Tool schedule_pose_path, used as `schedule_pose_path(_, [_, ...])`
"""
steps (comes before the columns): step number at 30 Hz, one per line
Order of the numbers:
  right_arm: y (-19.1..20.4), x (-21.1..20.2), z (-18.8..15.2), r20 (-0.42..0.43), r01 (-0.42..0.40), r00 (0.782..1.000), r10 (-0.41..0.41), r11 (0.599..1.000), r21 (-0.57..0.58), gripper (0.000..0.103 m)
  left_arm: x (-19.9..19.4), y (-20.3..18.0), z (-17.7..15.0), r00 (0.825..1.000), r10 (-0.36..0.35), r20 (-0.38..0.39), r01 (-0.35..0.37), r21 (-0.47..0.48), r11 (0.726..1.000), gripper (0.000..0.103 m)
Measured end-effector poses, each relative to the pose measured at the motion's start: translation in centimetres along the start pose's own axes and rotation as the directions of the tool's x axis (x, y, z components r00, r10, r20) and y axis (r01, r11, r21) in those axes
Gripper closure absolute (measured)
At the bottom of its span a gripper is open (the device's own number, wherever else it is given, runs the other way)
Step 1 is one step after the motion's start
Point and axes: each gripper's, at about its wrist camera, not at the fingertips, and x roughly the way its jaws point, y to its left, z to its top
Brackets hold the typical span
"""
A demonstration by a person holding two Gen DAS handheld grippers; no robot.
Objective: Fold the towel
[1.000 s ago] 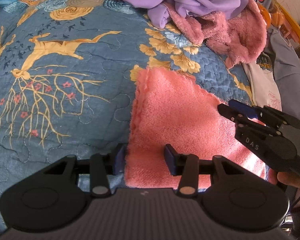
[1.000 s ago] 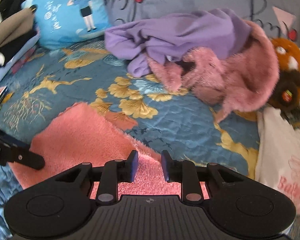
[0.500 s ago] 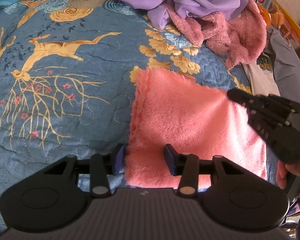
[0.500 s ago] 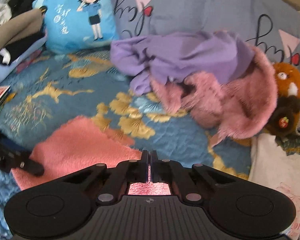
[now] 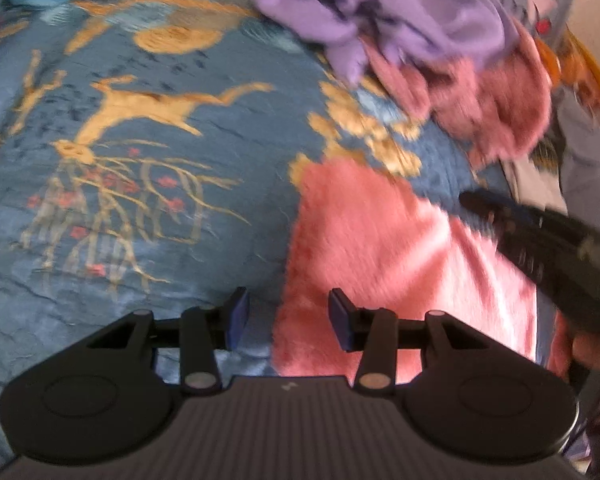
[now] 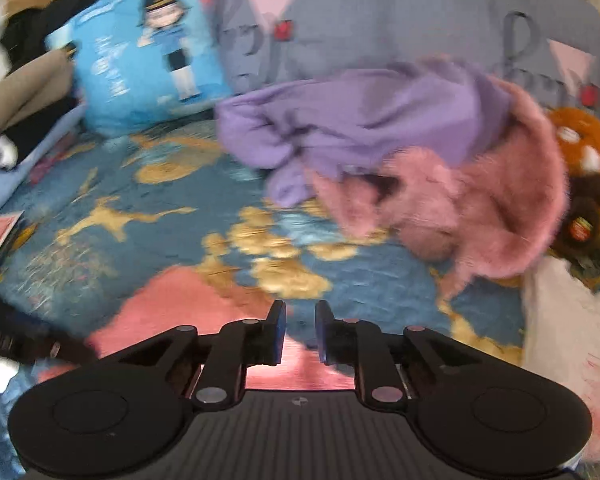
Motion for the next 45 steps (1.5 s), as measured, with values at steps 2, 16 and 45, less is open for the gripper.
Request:
schedule_pose_path(2, [1.4, 0.7, 0.1, -0.010, -0.016, 1.000, 0.015, 0.998, -0.059, 0.086, -0.3, 0.5, 0.1, 1.000, 0.006, 0.011, -0.005, -0.029, 1.000, 0.055])
schedule_pose_path(16, [5.5, 4.6, 1.2, -0.081, -0.109, 0.991, 0.103, 0.991, -0.074, 0.087, 0.1, 1.2, 0.2, 1.000, 0.009, -0.008, -0.010, -0.058, 0.998, 0.056])
schedule_pose_path(45, [-8.4, -11.5, -23.0, 0.170, -0.169, 0.984, -0.052, 0.024, 0.985, 0.077, -2.0, -0.6, -0.7, 0.996, 0.013, 0.086, -0.018, 0.052, 0.999, 0.041])
